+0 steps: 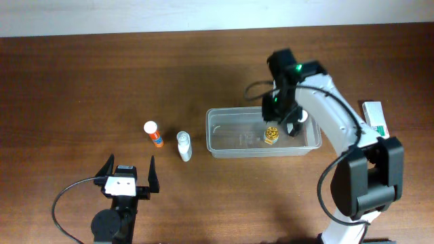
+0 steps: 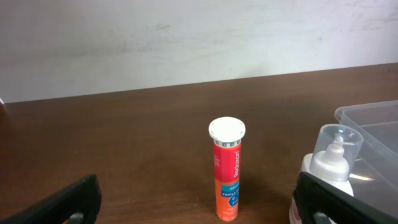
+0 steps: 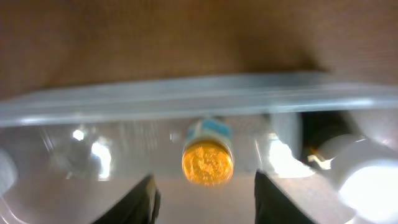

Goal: Pack container
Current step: 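Place the jar inside the container beside the bottle, release, then move right gripper over the white-and-green medicine box, then grasp the medicine box with right gripper and lift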

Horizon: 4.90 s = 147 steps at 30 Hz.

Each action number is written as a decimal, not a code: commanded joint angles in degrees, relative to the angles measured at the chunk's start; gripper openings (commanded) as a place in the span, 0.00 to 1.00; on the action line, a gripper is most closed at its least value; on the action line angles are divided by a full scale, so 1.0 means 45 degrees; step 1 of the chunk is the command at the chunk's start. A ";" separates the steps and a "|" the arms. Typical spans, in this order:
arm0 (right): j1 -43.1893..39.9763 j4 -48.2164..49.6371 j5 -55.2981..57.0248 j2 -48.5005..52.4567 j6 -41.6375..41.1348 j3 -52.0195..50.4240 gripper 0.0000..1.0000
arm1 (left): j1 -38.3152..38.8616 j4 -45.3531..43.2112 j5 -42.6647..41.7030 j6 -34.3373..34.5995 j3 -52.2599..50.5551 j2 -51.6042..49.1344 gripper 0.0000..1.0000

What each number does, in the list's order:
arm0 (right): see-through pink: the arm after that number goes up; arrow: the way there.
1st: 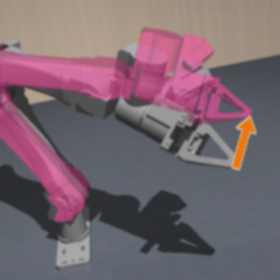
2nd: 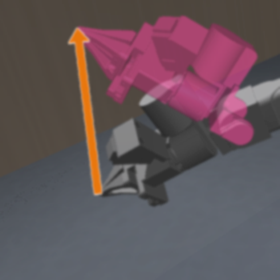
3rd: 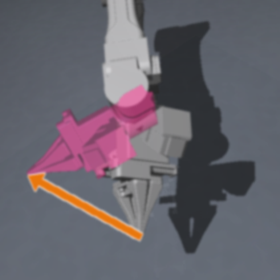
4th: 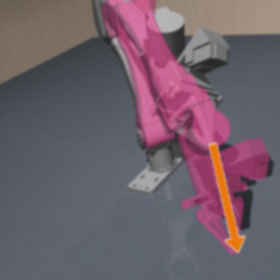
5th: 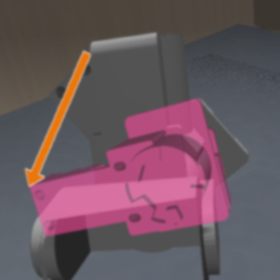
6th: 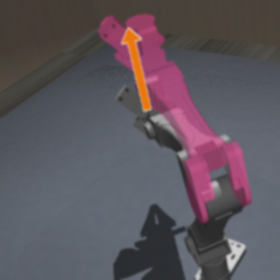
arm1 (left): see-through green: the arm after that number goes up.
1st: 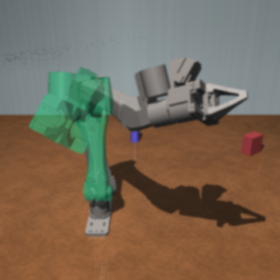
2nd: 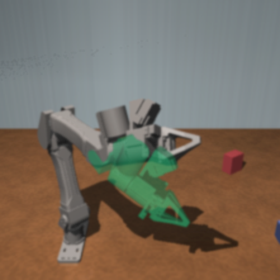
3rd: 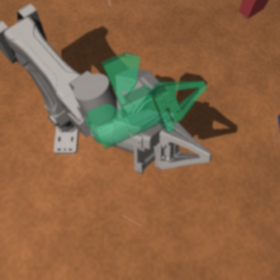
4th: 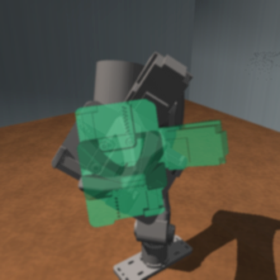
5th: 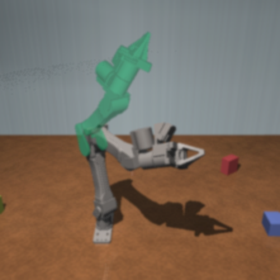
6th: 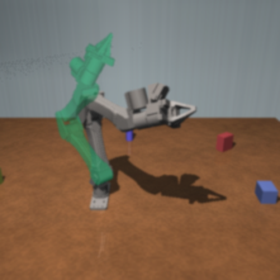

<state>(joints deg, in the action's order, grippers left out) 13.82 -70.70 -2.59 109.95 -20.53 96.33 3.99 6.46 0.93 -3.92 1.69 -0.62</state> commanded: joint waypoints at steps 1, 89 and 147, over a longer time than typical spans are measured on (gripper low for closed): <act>-0.0593 -0.1336 0.1710 -0.0044 0.0121 0.2715 0.44 | -0.0092 0.0010 0.0044 -0.0199 -0.0058 0.0073 0.99; -1.0006 -0.0228 0.0831 0.6654 0.9107 0.3876 0.82 | -0.0092 0.0010 0.0044 -0.0199 -0.0058 0.0073 0.99; -0.9981 -0.1851 0.0175 0.6664 0.7339 0.5751 0.53 | -0.0092 0.0010 0.0044 -0.0199 -0.0058 0.0073 0.99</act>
<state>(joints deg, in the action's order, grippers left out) -31.40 -79.31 -2.50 139.90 12.67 122.96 3.99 6.50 0.93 -3.92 1.69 -0.62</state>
